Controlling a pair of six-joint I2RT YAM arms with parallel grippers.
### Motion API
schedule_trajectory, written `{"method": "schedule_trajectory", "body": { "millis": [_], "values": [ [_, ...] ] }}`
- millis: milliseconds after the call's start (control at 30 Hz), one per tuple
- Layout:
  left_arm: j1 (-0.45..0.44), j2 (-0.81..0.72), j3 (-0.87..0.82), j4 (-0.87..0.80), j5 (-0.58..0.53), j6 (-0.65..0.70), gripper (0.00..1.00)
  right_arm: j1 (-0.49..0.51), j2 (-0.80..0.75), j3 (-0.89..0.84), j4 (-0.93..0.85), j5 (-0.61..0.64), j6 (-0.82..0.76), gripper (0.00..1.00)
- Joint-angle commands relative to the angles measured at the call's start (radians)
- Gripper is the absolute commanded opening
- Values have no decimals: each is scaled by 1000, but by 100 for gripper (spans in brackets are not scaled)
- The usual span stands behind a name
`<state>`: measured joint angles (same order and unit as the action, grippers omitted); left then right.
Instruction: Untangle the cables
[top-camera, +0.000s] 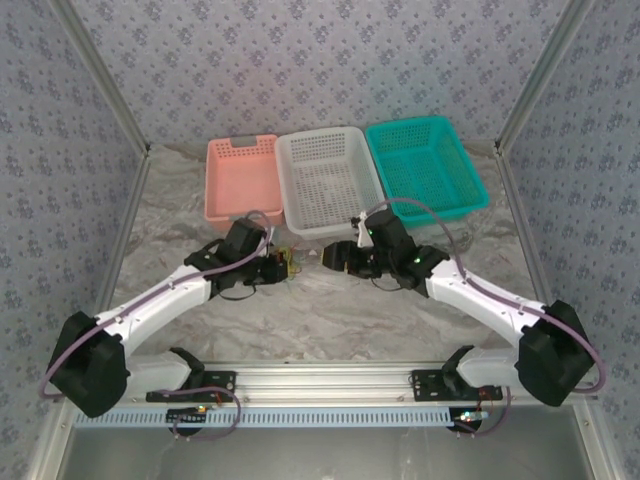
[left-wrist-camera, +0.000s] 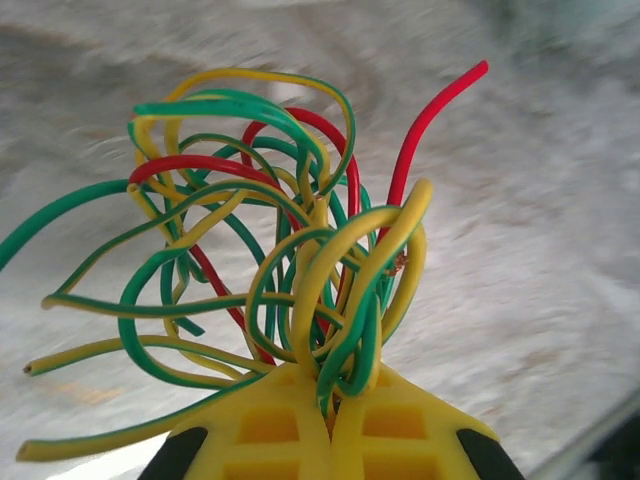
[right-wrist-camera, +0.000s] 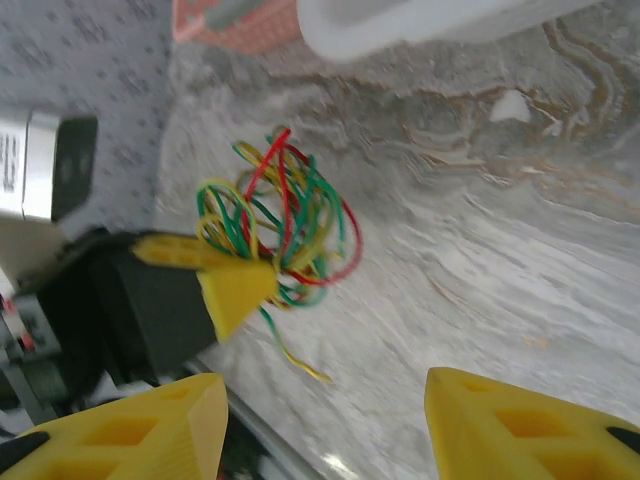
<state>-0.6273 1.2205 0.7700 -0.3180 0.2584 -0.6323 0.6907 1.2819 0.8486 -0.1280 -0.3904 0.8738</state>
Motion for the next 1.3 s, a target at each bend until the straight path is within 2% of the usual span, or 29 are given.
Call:
{"method": "schedule_trajectory", "body": {
  "millis": [0, 100, 233, 667, 767, 867, 900, 1000, 1100, 1200, 1267],
  "values": [
    [6, 52, 31, 248, 166, -108, 0, -8, 53, 49, 96, -94, 153, 57],
    [3, 96, 44, 333, 227, -157, 0, -13, 84, 29, 155, -96, 211, 57],
    [-8, 120, 75, 343, 253, -163, 0, -54, 88, -29, 218, -89, 273, 52],
    [-61, 165, 100, 393, 327, -192, 0, -97, 150, -50, 248, -120, 291, 51],
    [-71, 163, 98, 406, 326, -205, 0, -108, 164, -51, 257, -127, 299, 38],
    [-71, 138, 91, 392, 300, -209, 0, -125, 148, -62, 240, -115, 295, 11],
    [-71, 129, 90, 386, 291, -209, 0, -130, 136, -70, 232, -104, 292, 6],
    [-70, 96, 84, 331, 255, -212, 0, -145, 73, -90, 166, -50, 262, 0],
    [-65, 53, 67, 266, 204, -217, 1, -165, 13, -94, 82, -18, 216, 0],
    [-49, 13, 41, 219, 172, -241, 12, -179, -20, -96, 27, -12, 183, 0],
    [-35, -15, 31, 159, 127, -252, 15, -180, -30, -86, -19, -2, 155, 0]
  ]
}}
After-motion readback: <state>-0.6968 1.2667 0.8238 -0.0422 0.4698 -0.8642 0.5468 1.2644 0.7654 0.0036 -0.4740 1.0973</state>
